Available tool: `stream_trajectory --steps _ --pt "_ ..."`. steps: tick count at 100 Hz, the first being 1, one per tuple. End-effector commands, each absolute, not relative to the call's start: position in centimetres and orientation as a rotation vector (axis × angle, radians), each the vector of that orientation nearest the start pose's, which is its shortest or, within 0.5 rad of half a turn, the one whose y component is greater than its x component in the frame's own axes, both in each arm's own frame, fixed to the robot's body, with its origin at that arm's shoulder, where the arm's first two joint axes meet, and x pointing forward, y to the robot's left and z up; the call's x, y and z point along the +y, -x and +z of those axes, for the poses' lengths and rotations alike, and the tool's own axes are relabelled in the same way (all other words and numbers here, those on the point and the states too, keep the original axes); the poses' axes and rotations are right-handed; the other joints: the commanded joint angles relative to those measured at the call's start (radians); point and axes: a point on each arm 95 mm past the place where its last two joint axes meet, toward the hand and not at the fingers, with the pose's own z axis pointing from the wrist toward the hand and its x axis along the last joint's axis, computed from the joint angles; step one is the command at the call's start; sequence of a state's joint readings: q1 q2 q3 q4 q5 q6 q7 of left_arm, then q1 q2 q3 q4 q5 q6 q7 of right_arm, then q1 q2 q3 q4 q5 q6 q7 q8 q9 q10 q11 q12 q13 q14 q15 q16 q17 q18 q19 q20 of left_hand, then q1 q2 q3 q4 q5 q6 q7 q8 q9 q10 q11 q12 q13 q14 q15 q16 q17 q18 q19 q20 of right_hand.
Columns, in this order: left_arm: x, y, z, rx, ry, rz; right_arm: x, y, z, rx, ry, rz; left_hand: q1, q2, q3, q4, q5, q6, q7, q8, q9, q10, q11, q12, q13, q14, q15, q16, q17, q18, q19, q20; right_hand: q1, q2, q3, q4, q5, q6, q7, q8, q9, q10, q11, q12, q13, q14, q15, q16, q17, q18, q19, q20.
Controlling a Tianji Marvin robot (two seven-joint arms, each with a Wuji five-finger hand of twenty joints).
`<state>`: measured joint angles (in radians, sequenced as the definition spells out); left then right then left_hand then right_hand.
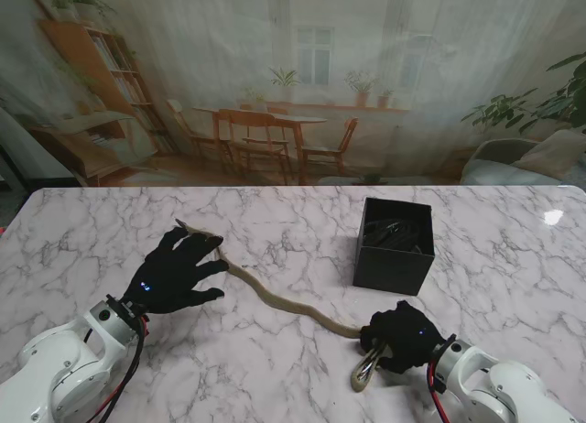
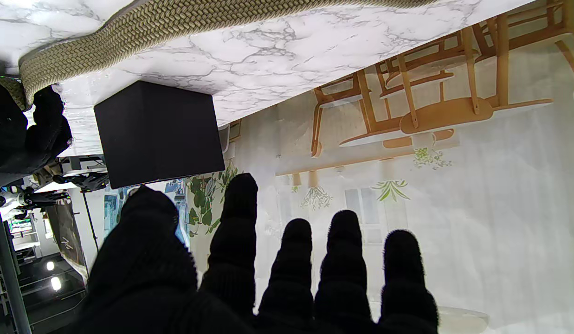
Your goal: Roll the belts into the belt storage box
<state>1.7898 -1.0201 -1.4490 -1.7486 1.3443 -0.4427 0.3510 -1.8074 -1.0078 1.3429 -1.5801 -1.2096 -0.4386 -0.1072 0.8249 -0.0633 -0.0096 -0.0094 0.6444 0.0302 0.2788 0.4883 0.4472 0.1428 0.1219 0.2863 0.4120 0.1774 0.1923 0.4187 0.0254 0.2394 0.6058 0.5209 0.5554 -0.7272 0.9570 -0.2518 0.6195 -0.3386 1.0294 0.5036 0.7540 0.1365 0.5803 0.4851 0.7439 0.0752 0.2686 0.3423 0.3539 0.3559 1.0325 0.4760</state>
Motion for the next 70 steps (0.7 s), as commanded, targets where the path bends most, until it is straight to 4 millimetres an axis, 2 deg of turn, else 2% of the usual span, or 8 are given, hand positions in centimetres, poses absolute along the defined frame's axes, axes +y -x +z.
stream_trajectory --steps 1,12,28,37,43,45,55,70 --pt "3.4 -34.09 -29.03 1.619 0.57 -1.637 -3.9 -31.67 -38.99 1.925 -0.955 1.5 0.003 0.05 -0.019 -0.007 -0.009 0.016 -0.004 0.011 -0.045 0.016 -0.018 -0.003 -0.019 0.01 0.006 0.006 -0.019 0.03 -0.033 -0.016 -0.005 0.032 0.035 0.01 0.051 -0.044 0.141 0.06 0.077 -0.108 0.096 0.04 0.031 -0.026 0.06 0.032 0.009 -0.004 0.027 0.022" --pt "3.39 -34.08 -29.03 1.618 0.569 -1.638 -3.82 -31.77 -39.15 1.905 -0.944 1.515 0.003 0.05 -0.019 -0.007 -0.008 0.016 -0.003 0.011 -0.044 0.017 -0.017 -0.003 -0.019 0.011 0.006 0.006 -0.02 0.029 -0.033 -0.016 0.015 0.026 0.042 0.003 0.056 -0.024 0.166 0.003 0.231 -0.143 0.153 0.116 0.115 -0.043 0.121 0.079 0.049 -0.025 0.045 0.029" --pt "3.38 -34.08 -29.03 1.619 0.567 -1.639 -3.74 -31.89 -39.36 1.886 -0.928 1.532 0.004 0.05 -0.019 -0.007 -0.007 0.016 -0.003 0.011 -0.045 0.017 -0.017 -0.003 -0.019 0.009 0.007 0.006 -0.019 0.029 -0.033 -0.016 0.047 0.04 0.047 -0.003 0.011 -0.026 0.099 -0.052 0.356 -0.179 0.195 0.144 0.192 -0.082 0.161 0.106 0.08 -0.056 0.068 0.033" --pt "3.37 -34.09 -29.04 1.618 0.567 -1.64 -3.75 -31.93 -39.4 1.879 -0.925 1.539 0.004 0.05 -0.019 -0.007 -0.008 0.017 -0.003 0.011 -0.044 0.017 -0.017 -0.003 -0.02 0.012 0.007 0.006 -0.019 0.029 -0.033 -0.016 0.04 0.054 0.064 0.003 -0.04 0.015 -0.028 -0.158 0.41 -0.2 0.198 0.137 0.219 -0.102 0.163 0.12 0.09 -0.063 0.076 0.033" --pt "3.36 -34.09 -29.04 1.618 0.566 -1.64 -3.77 -31.94 -39.43 1.878 -0.925 1.541 0.004 0.05 -0.019 -0.007 -0.008 0.016 -0.003 0.011 -0.045 0.017 -0.017 -0.003 -0.019 0.01 0.007 0.006 -0.019 0.029 -0.033 -0.016 0.032 0.064 0.075 0.011 -0.051 0.044 -0.129 -0.193 0.443 -0.205 0.196 0.127 0.233 -0.111 0.163 0.128 0.091 -0.059 0.078 0.032" --pt "3.36 -34.09 -29.04 1.618 0.566 -1.64 -3.78 -31.94 -39.45 1.877 -0.926 1.542 0.004 0.05 -0.019 -0.007 -0.007 0.017 -0.002 0.012 -0.045 0.018 -0.017 -0.003 -0.018 0.011 0.007 0.006 -0.019 0.029 -0.033 -0.016 0.03 0.066 0.076 0.013 -0.057 0.057 -0.203 -0.157 0.453 -0.206 0.195 0.119 0.24 -0.114 0.16 0.136 0.093 -0.058 0.079 0.032" --pt "3.35 -34.1 -29.03 1.618 0.565 -1.641 -3.78 -31.94 -39.62 1.877 -0.93 1.547 0.005 0.049 -0.019 -0.007 -0.008 0.018 -0.003 0.011 -0.045 0.016 -0.017 -0.003 -0.019 0.009 0.007 0.006 -0.019 0.029 -0.034 -0.016 0.015 0.08 0.088 0.034 -0.234 0.077 -0.398 -0.213 0.523 -0.201 0.185 0.091 0.278 -0.118 0.171 0.146 0.097 -0.038 0.086 0.039" --pt "3.34 -34.09 -29.03 1.619 0.565 -1.641 -3.7 -32.02 -39.83 1.86 -0.941 1.568 0.005 0.05 -0.019 -0.007 -0.009 0.018 -0.003 0.011 -0.046 0.018 -0.016 -0.003 -0.019 0.01 0.007 0.006 -0.019 0.029 -0.033 -0.016 0.011 0.111 0.105 0.087 -0.443 0.049 -0.393 -0.266 0.603 -0.199 0.173 0.041 0.355 -0.114 0.195 0.164 0.132 -0.047 0.107 0.051"
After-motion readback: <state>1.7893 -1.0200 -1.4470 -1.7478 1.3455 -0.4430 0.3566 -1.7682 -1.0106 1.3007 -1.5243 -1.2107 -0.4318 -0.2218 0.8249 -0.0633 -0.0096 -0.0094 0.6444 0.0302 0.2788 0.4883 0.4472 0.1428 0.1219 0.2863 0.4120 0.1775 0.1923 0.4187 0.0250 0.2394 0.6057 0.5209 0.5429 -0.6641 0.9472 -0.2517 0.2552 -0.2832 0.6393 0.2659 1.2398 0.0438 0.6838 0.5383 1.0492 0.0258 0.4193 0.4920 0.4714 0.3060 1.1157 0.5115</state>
